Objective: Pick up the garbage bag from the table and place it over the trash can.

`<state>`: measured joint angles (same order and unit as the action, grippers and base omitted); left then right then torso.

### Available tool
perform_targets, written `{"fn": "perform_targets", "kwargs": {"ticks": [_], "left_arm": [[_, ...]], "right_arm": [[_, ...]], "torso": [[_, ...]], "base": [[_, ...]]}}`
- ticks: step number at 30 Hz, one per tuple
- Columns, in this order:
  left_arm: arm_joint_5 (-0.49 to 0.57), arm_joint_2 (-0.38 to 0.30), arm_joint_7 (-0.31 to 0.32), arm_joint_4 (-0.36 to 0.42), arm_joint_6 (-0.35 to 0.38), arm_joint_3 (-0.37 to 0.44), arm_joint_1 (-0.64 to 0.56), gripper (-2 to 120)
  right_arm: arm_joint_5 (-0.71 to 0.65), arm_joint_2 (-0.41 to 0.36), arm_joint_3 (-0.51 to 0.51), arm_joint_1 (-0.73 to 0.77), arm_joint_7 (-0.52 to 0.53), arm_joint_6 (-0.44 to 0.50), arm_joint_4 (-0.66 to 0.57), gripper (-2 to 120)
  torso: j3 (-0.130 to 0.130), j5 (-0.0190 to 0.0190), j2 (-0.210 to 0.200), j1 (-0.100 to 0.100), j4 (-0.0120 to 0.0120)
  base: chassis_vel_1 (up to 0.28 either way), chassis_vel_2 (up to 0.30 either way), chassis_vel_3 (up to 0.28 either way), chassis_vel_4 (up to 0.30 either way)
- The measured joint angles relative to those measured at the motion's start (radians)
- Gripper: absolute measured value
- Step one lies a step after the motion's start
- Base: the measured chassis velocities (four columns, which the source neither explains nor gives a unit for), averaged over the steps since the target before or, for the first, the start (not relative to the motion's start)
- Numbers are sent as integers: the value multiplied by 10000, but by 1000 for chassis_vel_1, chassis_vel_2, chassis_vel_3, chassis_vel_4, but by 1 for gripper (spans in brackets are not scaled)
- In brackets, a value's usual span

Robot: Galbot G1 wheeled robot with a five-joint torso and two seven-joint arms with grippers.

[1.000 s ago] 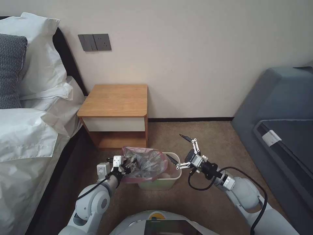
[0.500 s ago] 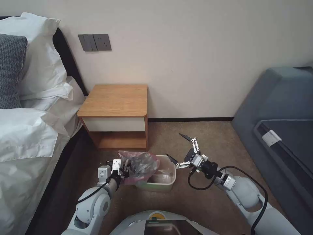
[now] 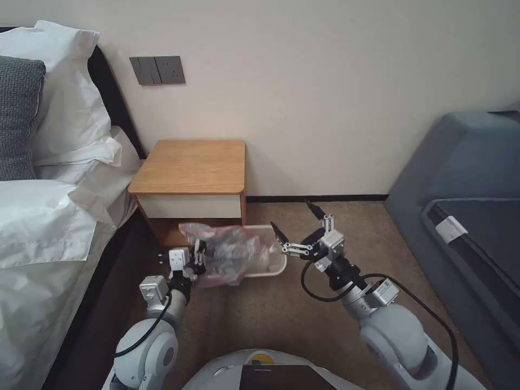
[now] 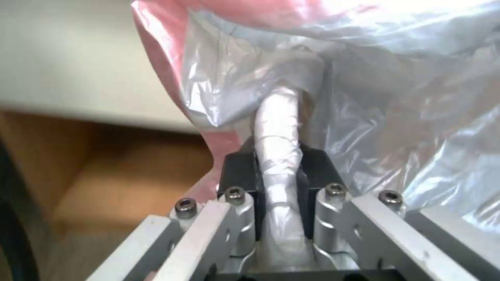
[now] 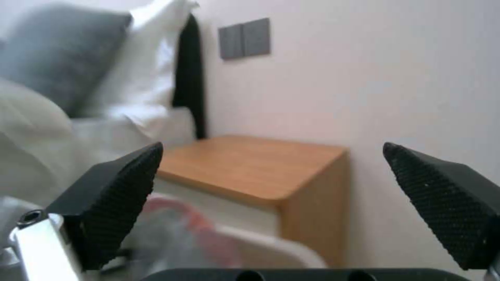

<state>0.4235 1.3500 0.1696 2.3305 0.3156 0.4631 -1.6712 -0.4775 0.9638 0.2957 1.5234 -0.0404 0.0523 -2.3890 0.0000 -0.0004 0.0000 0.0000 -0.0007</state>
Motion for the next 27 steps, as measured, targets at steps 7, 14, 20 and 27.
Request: {"fn": "perform_targets", "kwargs": {"ticks": [7,14,20,27], "left_arm": [[-493,-140,-344,386,-536,76,-410,9],[-679,-45,-344,377,-612,-3,-551,9],[-806,-4,-332,499,-530,-124,-710,9],[-903,4,-322,645,-516,-150,-865,9]], "right_arm": [[-2103,-922,-454,-1703,-807,-1684,-134,100],[-1894,-2076,-897,-2606,-1609,-1847,217,100],[-1283,-2593,-2186,-4432,-2036,-1805,1335,100],[-898,-2402,-3799,-5923,-2095,-1965,2222,99]], "torso": [[1,4,0,0,10],[1,3,0,0,4],[1,5,0,0,9],[1,4,0,0,8]], "base": [[0,0,0,0],[0,0,0,0],[0,0,0,0],[0,0,0,0]]}}
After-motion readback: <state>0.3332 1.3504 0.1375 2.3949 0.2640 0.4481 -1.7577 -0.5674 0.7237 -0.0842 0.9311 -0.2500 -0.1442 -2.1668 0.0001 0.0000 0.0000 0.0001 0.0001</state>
